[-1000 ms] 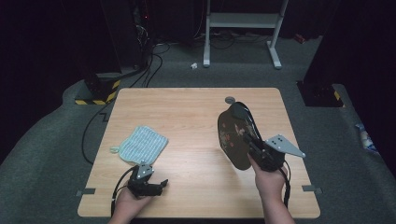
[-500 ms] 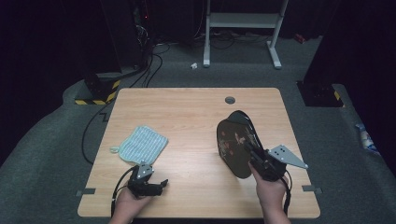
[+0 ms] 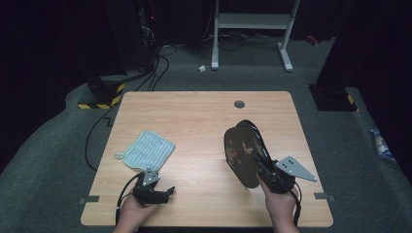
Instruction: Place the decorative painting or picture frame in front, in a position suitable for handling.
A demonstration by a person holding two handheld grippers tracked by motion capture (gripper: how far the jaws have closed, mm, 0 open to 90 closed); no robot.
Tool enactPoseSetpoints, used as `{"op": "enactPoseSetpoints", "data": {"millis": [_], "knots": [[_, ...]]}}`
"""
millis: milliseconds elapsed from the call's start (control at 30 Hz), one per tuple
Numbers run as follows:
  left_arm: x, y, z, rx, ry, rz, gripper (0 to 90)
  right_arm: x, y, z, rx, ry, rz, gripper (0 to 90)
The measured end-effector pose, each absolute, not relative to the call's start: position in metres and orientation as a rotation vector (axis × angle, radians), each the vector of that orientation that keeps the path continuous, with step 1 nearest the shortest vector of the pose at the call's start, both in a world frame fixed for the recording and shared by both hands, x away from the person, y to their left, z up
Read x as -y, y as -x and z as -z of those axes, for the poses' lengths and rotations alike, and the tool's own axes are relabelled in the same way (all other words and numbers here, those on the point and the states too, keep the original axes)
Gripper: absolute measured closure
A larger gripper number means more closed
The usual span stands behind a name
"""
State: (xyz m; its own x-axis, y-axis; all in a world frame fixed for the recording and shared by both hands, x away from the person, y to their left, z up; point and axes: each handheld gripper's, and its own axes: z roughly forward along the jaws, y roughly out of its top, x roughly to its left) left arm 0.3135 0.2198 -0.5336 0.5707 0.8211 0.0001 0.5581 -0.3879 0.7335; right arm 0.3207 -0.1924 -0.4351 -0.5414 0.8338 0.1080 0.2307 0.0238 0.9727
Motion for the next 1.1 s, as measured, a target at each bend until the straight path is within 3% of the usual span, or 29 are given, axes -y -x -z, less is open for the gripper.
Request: {"op": "enactPoseSetpoints", "data": {"millis": [167, 500, 967, 1033, 1100], "knots": [[-0.220, -0.313, 0.534, -1.096, -2.098, -0.482, 14.7, 0.196, -0.318, 0.437, -1.783, -1.095, -1.562, 79.1], [-0.220, -0.313, 0.534, -1.096, -2.100, -0.484, 14.7, 0.196, -0.322, 0.439, -1.793, -1.117, -1.565, 67.6], [-0.220, -0.312, 0.534, -1.085, -2.103, -0.483, 14.8, 0.207, -0.319, 0.446, -1.831, -1.150, -1.513, 38.3], [-0.220, -0.311, 0.533, -1.081, -2.104, -0.484, 17.5, 0.209, -0.318, 0.447, -1.844, -1.149, -1.512, 39.7], [-0.220, -0.308, 0.532, -1.049, -2.111, -0.499, 21.3, 0.211, -0.311, 0.452, -1.847, -1.135, -1.483, 33.1]]}}
